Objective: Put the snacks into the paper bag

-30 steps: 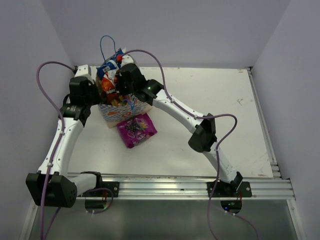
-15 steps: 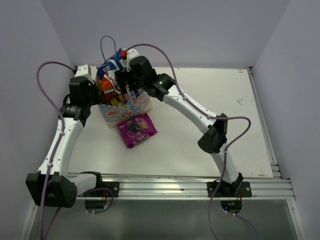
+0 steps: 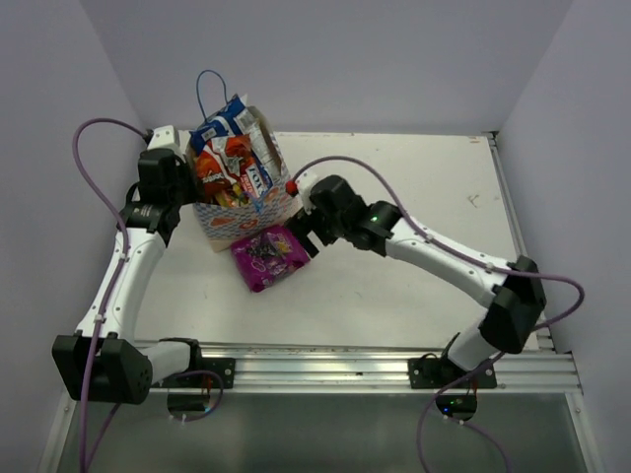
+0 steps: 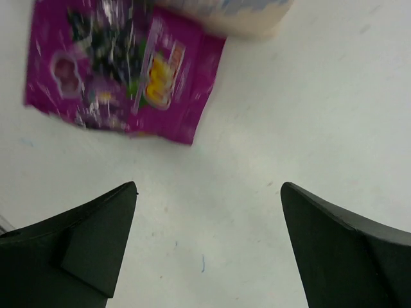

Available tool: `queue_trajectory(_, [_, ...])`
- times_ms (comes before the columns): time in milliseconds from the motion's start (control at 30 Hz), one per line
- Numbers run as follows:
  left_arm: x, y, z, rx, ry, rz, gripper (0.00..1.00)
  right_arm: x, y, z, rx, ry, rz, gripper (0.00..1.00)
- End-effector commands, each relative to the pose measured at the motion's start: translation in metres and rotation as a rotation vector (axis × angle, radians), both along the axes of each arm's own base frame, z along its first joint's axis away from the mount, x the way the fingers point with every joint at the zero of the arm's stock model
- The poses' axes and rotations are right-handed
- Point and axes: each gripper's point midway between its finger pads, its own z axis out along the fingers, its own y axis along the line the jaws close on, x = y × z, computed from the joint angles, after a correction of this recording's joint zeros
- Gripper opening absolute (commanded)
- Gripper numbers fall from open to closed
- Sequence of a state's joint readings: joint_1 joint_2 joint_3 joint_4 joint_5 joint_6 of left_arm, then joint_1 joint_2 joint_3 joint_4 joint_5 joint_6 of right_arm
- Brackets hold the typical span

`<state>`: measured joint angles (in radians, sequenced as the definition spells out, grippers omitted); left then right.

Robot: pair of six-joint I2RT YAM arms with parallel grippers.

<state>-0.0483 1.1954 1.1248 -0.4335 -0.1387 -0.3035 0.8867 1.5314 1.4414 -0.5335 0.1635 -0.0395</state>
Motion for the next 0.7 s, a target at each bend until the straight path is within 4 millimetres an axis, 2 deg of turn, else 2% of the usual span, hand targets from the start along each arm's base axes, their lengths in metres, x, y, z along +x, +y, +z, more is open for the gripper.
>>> queue_trajectory(0, [0.011,0.004,0.022,0.025,-0.063,0.012,0.00,-0.029,0.011,-0.082,-0.084,0.187,0.079,0.99])
queue_trajectory(133, [0.010,0.003,0.016,0.024,-0.038,0.009,0.00,-0.025,0.035,-0.110,-0.039,0.240,0.091,0.99])
queue_trajectory(233, [0.009,0.004,0.011,0.027,-0.015,0.014,0.00,-0.016,0.049,-0.118,-0.006,0.230,0.083,0.99])
queue_trajectory(433, [0.007,0.003,0.003,0.025,0.011,0.013,0.00,-0.003,0.068,-0.095,0.079,0.185,0.071,0.99])
queue_trajectory(533, [0.006,0.004,0.001,0.026,0.014,0.013,0.00,-0.005,0.079,-0.111,0.099,0.241,0.091,0.99])
queue_trajectory(567, [0.006,0.004,0.001,0.026,0.014,0.013,0.00,-0.011,0.088,-0.128,0.109,0.300,0.112,0.99])
queue_trajectory(667, [0.005,0.004,0.001,0.029,0.017,0.016,0.00,-0.009,0.106,-0.141,0.149,0.353,0.116,0.99])
